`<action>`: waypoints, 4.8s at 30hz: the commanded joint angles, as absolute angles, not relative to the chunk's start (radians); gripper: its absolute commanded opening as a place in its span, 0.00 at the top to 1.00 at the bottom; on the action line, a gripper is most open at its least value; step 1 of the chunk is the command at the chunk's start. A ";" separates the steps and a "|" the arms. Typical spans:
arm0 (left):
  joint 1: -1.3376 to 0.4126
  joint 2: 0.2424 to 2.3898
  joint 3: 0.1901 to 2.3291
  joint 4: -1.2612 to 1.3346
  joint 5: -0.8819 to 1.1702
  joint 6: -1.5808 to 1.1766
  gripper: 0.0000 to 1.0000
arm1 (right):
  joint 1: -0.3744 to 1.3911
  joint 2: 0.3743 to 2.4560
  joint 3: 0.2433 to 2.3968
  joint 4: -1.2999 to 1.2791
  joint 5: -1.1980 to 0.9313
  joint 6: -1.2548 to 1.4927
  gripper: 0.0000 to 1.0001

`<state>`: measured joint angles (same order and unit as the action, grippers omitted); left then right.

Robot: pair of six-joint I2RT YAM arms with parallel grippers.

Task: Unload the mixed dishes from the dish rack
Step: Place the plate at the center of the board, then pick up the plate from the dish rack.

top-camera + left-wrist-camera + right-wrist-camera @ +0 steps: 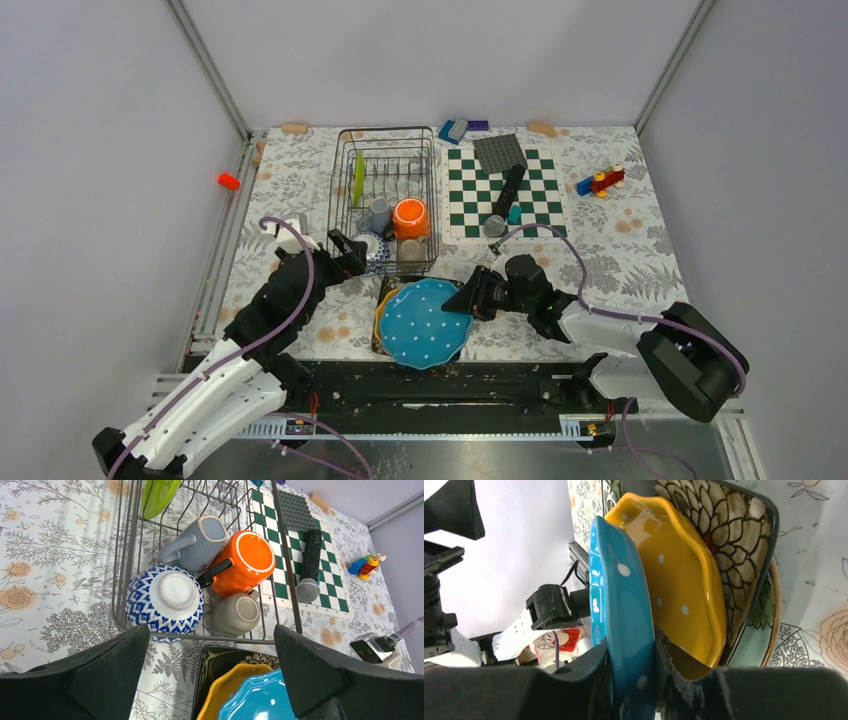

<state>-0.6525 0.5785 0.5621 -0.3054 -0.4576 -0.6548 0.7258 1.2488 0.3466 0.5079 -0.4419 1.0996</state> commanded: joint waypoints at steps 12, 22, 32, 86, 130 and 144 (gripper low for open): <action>-0.647 0.604 0.557 -0.254 -0.497 -0.634 0.01 | 0.760 1.242 0.404 0.477 -0.372 1.038 0.57; -0.647 0.604 0.554 -0.248 -0.511 -0.628 0.01 | 0.776 1.062 0.471 0.082 -0.188 0.877 0.30; -0.647 0.608 0.557 -0.254 -0.532 -0.624 0.01 | 0.798 1.072 0.548 -0.152 -0.097 0.798 0.26; -0.390 1.228 1.005 -0.110 -0.284 -0.427 0.01 | 1.111 0.774 0.513 -0.230 0.553 0.712 0.00; -0.226 1.683 1.592 -0.330 -0.005 -0.220 1.00 | 1.112 0.717 0.473 -0.274 0.649 0.676 0.00; -0.676 1.215 1.228 -0.132 0.028 0.451 1.00 | 1.100 0.677 0.479 -0.303 0.647 0.759 0.00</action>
